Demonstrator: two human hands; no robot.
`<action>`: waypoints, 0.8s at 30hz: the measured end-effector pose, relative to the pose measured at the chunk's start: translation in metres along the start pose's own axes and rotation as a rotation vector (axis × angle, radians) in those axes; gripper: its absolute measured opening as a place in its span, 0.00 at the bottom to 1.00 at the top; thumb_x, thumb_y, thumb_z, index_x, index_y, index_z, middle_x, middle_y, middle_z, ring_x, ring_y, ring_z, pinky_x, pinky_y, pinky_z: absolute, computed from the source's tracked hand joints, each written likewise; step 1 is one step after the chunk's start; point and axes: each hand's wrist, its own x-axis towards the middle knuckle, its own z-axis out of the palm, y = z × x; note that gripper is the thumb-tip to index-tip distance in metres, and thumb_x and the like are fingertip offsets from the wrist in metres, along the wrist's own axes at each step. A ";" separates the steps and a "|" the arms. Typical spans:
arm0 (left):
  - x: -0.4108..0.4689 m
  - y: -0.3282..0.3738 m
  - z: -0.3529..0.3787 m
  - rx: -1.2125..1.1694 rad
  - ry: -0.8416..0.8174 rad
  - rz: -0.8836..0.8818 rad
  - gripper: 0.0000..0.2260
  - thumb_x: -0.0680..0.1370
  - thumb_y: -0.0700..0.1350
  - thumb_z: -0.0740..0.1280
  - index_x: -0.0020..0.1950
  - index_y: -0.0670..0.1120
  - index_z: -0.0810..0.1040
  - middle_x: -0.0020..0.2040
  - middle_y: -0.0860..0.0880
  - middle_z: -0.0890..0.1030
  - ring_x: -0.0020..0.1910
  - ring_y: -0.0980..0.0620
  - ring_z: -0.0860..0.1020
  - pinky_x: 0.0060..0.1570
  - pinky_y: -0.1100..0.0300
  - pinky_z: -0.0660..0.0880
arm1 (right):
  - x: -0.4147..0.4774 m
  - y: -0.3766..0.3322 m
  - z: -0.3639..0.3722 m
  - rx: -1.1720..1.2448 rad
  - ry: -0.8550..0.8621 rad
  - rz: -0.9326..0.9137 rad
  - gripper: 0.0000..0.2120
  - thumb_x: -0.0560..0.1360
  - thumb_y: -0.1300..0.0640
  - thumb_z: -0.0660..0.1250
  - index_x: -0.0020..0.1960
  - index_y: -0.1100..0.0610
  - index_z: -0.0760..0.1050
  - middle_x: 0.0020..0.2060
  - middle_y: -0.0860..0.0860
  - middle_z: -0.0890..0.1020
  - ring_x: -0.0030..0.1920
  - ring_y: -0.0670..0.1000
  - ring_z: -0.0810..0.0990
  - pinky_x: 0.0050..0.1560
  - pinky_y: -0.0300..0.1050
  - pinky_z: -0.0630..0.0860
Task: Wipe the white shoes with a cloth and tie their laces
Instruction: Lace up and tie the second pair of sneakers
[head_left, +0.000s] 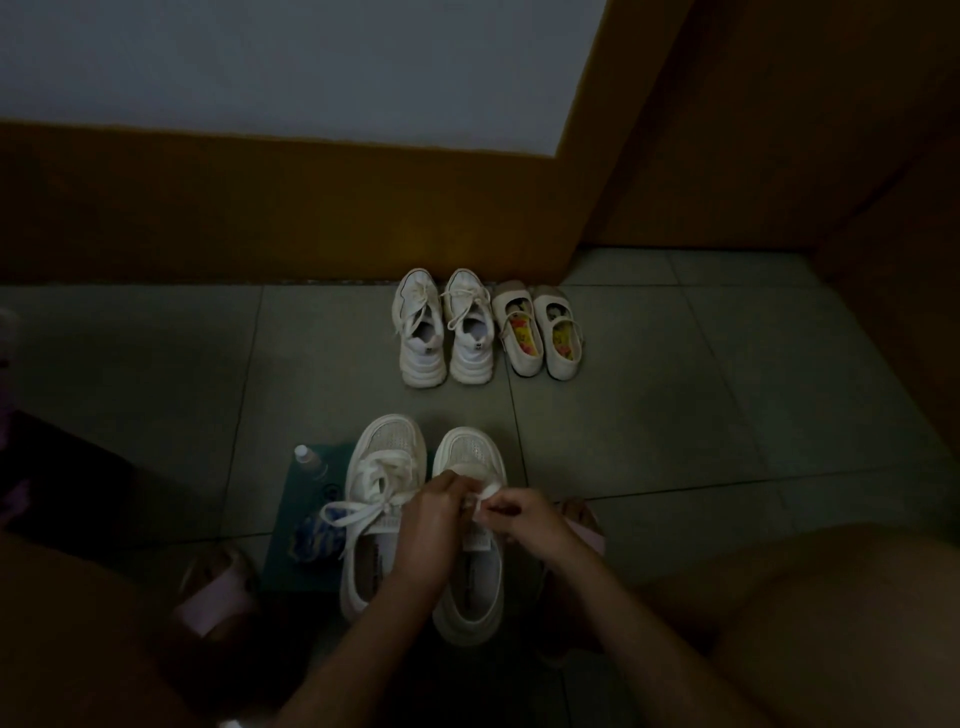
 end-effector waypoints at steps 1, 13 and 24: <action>0.001 0.001 0.000 -0.001 -0.004 -0.006 0.09 0.71 0.39 0.69 0.51 0.44 0.81 0.48 0.46 0.80 0.45 0.49 0.79 0.40 0.64 0.67 | 0.001 0.001 0.000 -0.009 0.003 0.001 0.08 0.74 0.68 0.66 0.52 0.69 0.77 0.34 0.49 0.77 0.28 0.32 0.76 0.31 0.25 0.69; 0.001 -0.003 -0.008 -0.179 -0.040 -0.080 0.09 0.70 0.33 0.71 0.47 0.43 0.81 0.44 0.53 0.77 0.42 0.59 0.74 0.41 0.77 0.67 | -0.004 -0.011 -0.005 0.035 -0.036 0.005 0.10 0.76 0.67 0.63 0.53 0.56 0.74 0.40 0.47 0.79 0.34 0.37 0.79 0.31 0.29 0.72; -0.005 -0.007 -0.012 -0.270 0.060 -0.116 0.12 0.69 0.37 0.73 0.39 0.53 0.76 0.40 0.55 0.77 0.43 0.63 0.75 0.41 0.74 0.68 | 0.007 0.006 -0.006 -0.154 0.044 -0.055 0.09 0.75 0.66 0.66 0.48 0.74 0.75 0.40 0.58 0.77 0.32 0.36 0.73 0.35 0.27 0.69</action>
